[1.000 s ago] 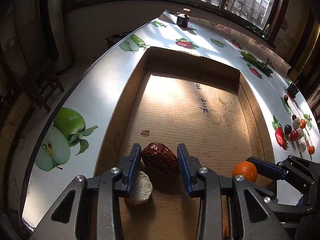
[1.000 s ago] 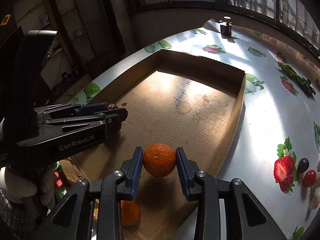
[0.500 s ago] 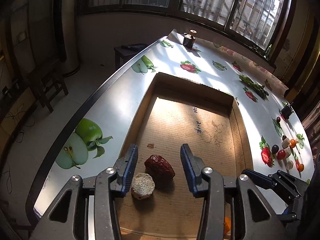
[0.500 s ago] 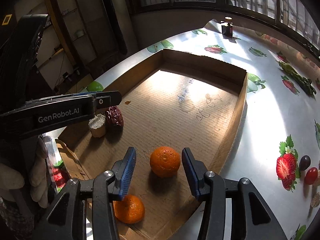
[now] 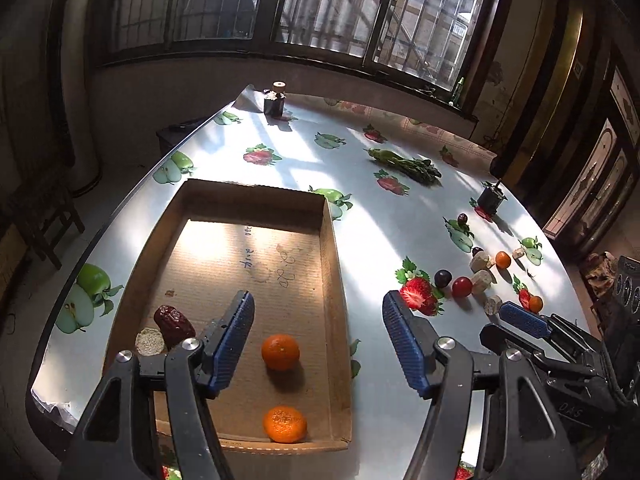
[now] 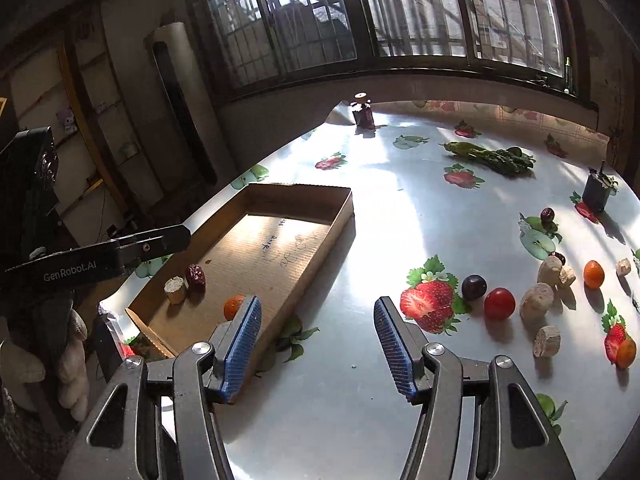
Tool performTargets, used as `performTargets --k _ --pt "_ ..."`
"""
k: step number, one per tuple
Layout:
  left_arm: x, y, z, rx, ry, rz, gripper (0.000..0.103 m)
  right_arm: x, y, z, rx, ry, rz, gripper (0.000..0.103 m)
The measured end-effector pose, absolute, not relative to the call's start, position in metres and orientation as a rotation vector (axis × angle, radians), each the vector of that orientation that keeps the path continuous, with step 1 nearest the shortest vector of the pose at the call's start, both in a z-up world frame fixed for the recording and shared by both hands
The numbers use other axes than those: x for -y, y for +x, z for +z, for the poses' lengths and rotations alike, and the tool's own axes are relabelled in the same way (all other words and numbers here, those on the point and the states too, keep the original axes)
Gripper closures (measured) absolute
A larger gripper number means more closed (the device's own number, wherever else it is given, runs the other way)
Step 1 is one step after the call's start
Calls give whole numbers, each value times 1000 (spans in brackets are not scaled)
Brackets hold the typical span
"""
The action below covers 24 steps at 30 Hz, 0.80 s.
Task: Organize fruits
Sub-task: 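Withdraw both open tools from the box back over the fruits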
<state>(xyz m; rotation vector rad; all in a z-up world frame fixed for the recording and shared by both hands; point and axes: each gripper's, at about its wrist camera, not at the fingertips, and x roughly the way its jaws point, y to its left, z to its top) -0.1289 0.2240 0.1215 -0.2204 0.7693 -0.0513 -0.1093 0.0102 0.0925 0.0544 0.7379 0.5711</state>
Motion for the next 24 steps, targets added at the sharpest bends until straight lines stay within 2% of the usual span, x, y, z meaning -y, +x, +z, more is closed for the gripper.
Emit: performTargets --k 14,17,24 --pt "-92 -98 106 -845 -174 -344 35 188 -157 107 -682 73 123 40" --pt "-79 -98 103 -865 -177 -362 35 229 -170 112 -658 85 34 32" --pt "-82 -99 101 -872 -123 -266 35 279 -155 106 -664 218 22 31"
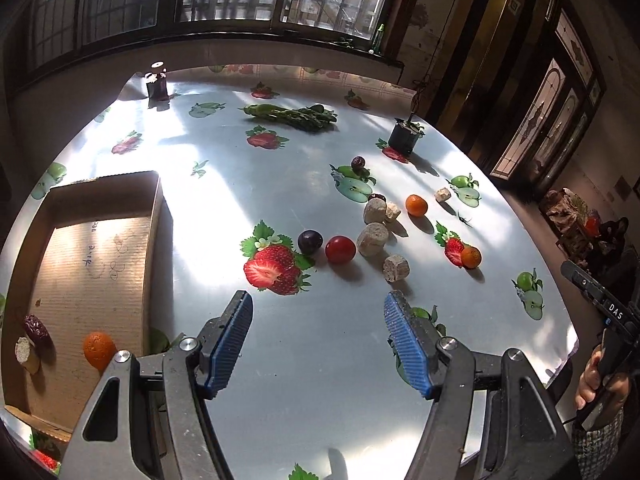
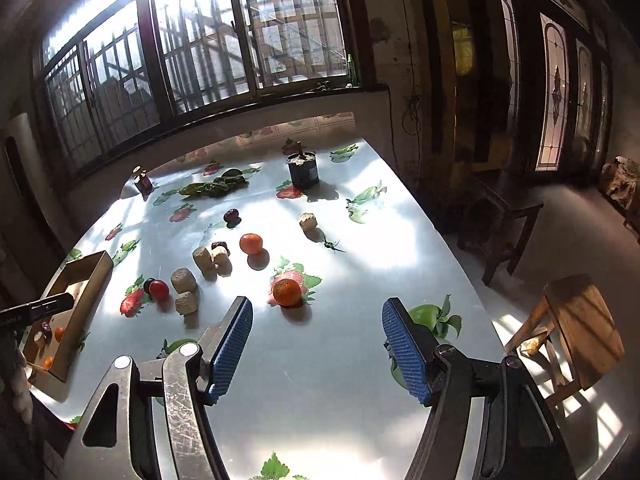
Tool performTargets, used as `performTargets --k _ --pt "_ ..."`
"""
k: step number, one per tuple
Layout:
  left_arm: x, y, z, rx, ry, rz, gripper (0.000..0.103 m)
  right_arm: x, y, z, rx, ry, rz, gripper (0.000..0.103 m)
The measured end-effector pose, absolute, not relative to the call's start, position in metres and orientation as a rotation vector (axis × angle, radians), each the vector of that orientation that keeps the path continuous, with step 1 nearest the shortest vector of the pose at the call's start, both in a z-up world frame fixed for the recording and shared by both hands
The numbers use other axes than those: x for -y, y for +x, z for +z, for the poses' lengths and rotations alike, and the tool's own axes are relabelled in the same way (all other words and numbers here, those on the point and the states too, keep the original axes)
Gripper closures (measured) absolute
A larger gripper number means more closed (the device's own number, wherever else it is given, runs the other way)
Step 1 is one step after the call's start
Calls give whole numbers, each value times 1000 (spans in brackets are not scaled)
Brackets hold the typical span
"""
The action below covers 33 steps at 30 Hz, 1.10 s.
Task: Organize fruits
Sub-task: 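Withdraw both open tools from the box back over the fruits, then close the left tool on the square beige cake while the right tool grasps the orange on the strawberry print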
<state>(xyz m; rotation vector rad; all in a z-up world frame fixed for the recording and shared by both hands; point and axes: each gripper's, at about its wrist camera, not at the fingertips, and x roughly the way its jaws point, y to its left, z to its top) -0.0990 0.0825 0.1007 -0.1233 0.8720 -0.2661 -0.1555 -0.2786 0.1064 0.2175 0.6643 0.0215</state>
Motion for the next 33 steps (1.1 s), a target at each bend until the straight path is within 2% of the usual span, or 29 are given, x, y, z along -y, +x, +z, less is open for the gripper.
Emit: performTargets --k 6,12,16,18,22,29,31,33 --pt "-79 -79 80 -932 -118 -245 35 265 -116 81 -729 274 91 31" --pt "-38 -64 68 -932 -47 -323 36 256 -90 52 -807 281 98 31" --pt "2 -53 57 -938 -1 -404 49 256 -73 39 -851 266 83 32" --pt "18 -47 51 -944 9 -426 49 256 -63 34 -870 250 77 32" --pt "37 -34 40 -957 10 -438 49 252 -43 27 -914 204 67 38" --pt "50 -14 22 -988 -8 -446 49 247 -26 15 -948 181 63 43" --pt "51 -12 16 -1000 -13 -445 53 245 -24 14 -945 174 59 44" --pt "51 -13 14 -979 6 -430 64 243 -24 14 -942 164 55 44"
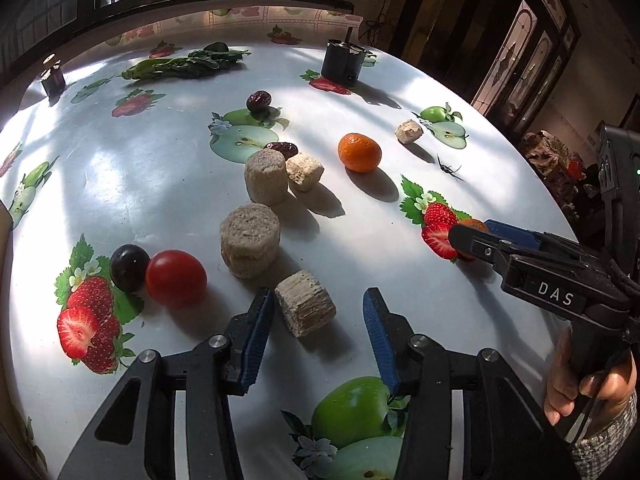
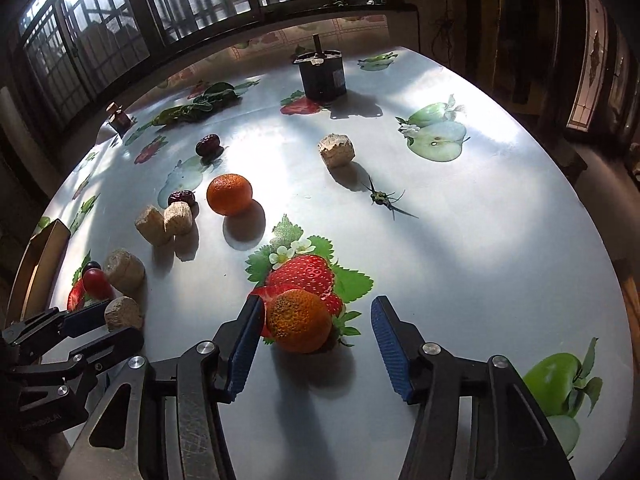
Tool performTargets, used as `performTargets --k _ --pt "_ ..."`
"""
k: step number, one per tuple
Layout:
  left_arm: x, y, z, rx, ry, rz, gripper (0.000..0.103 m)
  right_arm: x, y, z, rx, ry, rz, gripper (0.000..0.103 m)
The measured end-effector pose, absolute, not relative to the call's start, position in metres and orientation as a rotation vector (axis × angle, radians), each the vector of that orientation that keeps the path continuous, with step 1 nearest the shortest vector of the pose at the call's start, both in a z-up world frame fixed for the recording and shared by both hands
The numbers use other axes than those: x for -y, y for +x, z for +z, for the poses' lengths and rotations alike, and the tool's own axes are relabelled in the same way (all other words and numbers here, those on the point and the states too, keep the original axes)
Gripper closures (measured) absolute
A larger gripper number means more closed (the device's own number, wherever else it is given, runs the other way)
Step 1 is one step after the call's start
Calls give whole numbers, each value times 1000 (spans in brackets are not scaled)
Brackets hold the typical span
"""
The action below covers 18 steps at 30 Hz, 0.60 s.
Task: Organize fruits
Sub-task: 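Close the left tool on the square beige cake while the right tool grasps the orange on the strawberry print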
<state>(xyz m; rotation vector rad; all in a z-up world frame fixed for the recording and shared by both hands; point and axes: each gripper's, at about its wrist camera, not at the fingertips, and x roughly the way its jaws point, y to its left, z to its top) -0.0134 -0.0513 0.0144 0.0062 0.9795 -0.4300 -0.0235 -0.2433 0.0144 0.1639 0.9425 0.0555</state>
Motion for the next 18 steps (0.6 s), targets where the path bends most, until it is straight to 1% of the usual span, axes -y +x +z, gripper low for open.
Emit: performTargets --k 1,3,4,6,7,9,10,14,18 --pt "52 -14 14 -974 18 -424 66 243 -24 14 -941 159 54 44" --pt "51 -16 13 -960 23 -418 77 241 -23 14 -937 149 50 44" --pt "50 -16 13 -957 18 -418 77 241 -23 14 -934 144 47 44" --pt "48 -17 13 -952 6 -421 77 239 -24 14 -926 134 44 48" --pt "48 -17 13 -949 2 -422 77 239 -24 14 -922 135 50 51" --pt "46 -17 13 -952 -9 -423 77 237 -25 15 -916 149 75 62" --pt "45 -17 14 -957 -18 -427 77 235 -26 16 -916 152 79 71" --pt "41 -27 21 -941 -31 -436 77 229 -32 21 -901 118 56 71" --pt "34 -48 41 -890 -29 -452 77 227 -45 34 -873 125 58 71"
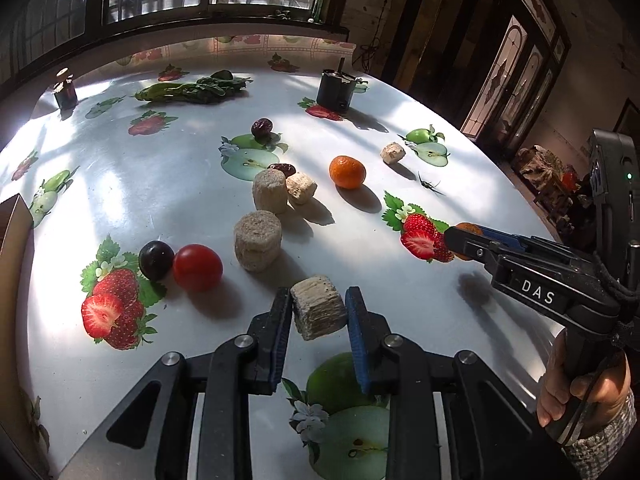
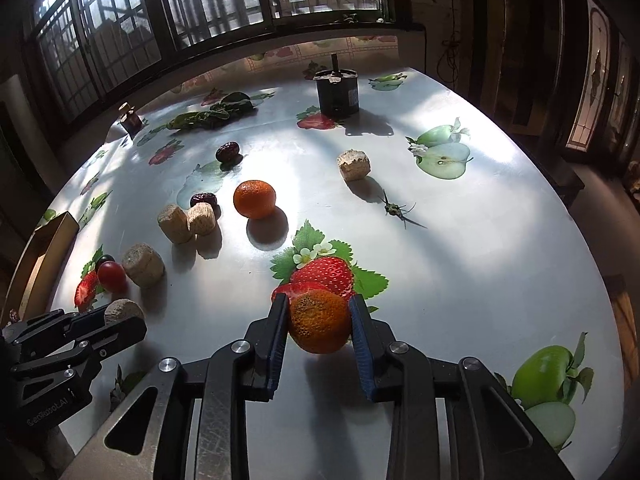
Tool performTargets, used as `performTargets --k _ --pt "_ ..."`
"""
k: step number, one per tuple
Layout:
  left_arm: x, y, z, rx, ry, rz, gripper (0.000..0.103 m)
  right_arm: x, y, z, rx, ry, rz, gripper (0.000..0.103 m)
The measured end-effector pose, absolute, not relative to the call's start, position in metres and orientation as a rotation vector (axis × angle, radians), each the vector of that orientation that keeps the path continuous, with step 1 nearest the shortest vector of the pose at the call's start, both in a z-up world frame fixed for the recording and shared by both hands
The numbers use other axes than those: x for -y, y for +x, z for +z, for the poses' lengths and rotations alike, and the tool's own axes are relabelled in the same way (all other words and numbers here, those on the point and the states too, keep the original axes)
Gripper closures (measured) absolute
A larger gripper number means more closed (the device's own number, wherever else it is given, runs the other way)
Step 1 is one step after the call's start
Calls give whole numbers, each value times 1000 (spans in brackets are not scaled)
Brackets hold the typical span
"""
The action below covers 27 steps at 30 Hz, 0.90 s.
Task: Organize fruits
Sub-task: 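Close the left tool on the square beige cake while the right tool grasps the orange on the strawberry print, then carry the square cake with the left tool into the box while the right tool releases its orange there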
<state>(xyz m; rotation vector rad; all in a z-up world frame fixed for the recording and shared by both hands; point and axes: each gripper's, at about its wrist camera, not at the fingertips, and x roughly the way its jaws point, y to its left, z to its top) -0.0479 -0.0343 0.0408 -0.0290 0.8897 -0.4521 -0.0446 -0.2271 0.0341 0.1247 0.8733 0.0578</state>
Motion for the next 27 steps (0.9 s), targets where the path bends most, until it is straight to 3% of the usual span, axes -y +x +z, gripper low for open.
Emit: performTargets --k 9,18,27 --pt "-24 -93 101 -750 -90 -448 77 192 -77 78 -810 83 97 71" --pt "-131 -110 143 -661 -124 -281 77 113 -87 123 -745 42 256 70" --pt "-251 -69 126 -752 -129 -23 77 -2 -60 134 -760 47 531 70"
